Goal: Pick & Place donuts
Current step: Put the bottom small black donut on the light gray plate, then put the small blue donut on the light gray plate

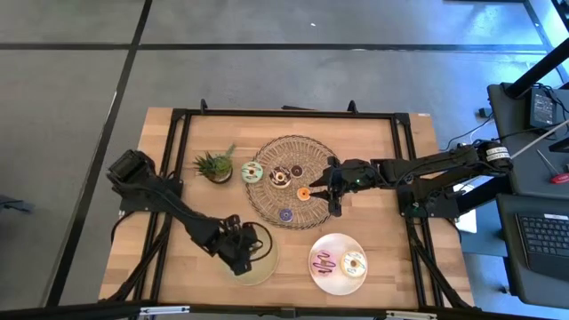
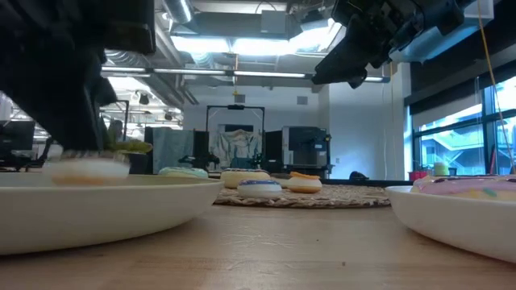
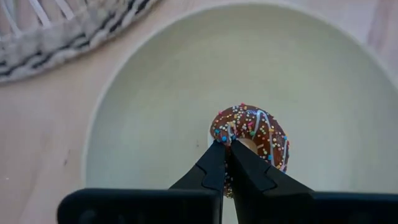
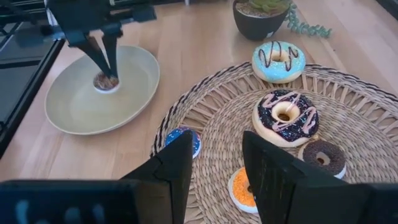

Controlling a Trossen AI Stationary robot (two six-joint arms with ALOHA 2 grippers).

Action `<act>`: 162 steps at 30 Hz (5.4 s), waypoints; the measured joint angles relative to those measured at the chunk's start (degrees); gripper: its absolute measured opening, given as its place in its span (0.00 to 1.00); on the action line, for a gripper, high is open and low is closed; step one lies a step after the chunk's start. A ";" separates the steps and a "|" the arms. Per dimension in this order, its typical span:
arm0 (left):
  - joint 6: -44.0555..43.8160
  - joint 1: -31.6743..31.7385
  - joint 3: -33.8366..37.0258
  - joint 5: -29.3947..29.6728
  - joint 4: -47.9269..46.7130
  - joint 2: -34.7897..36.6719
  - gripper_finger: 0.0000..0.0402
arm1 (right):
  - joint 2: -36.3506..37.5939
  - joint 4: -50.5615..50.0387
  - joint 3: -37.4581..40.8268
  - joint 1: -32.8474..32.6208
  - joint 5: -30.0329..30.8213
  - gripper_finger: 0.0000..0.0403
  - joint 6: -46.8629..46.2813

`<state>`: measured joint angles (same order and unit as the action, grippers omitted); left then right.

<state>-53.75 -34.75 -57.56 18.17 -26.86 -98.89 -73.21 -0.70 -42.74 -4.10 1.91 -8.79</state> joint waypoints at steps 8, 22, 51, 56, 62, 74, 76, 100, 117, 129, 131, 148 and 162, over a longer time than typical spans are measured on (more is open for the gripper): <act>-0.64 0.08 0.00 -0.73 0.04 -1.66 0.05 | 0.00 -0.02 0.00 0.00 0.00 0.35 0.05; 5.95 0.18 0.00 -0.93 -0.01 -1.40 0.09 | 0.00 -0.10 0.00 0.00 0.00 0.35 0.23; 9.21 8.69 -0.07 10.70 12.39 3.91 0.30 | 0.00 -0.95 0.00 0.00 -0.02 0.35 0.23; 18.49 12.37 -0.07 12.31 21.19 3.91 0.31 | 0.00 -1.30 0.00 0.00 -0.03 0.35 0.23; 22.18 14.57 -0.07 12.55 25.22 3.91 0.30 | 0.00 -5.03 0.00 0.00 -0.04 0.35 -1.52; 23.01 16.76 -0.04 12.39 25.46 1.19 0.31 | -0.02 -8.54 0.00 0.00 -0.07 0.35 -4.27; 23.00 16.83 -0.04 11.92 25.44 0.24 0.31 | -0.02 -8.47 0.00 0.00 -0.07 0.35 -4.30; 13.98 20.62 -0.13 4.13 26.21 -9.92 0.31 | -0.02 -7.70 0.00 0.00 -0.07 0.35 -4.38; 15.52 20.62 -0.07 2.67 25.78 -9.71 0.19 | -0.02 -7.72 0.00 -0.01 -0.07 0.35 -4.18; 22.76 20.60 -1.43 1.17 25.29 -9.07 0.01 | -0.02 -7.74 0.00 -0.02 -0.07 0.35 -4.19; 24.41 20.60 -2.40 1.21 24.68 -8.22 0.01 | -0.02 -7.76 0.00 -0.01 -0.07 0.35 -4.21; 3.26 6.57 -4.33 5.28 -5.77 5.36 0.01 | -0.02 -8.46 0.00 -0.02 -0.07 0.35 -4.41; -14.79 -9.48 -2.58 11.41 -7.61 3.84 0.01 | -0.02 -7.57 0.00 -0.02 -0.07 0.35 -4.49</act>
<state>-68.55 -44.23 -60.14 29.58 -34.47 -95.04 -73.23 -8.27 -42.74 -4.12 1.85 -13.28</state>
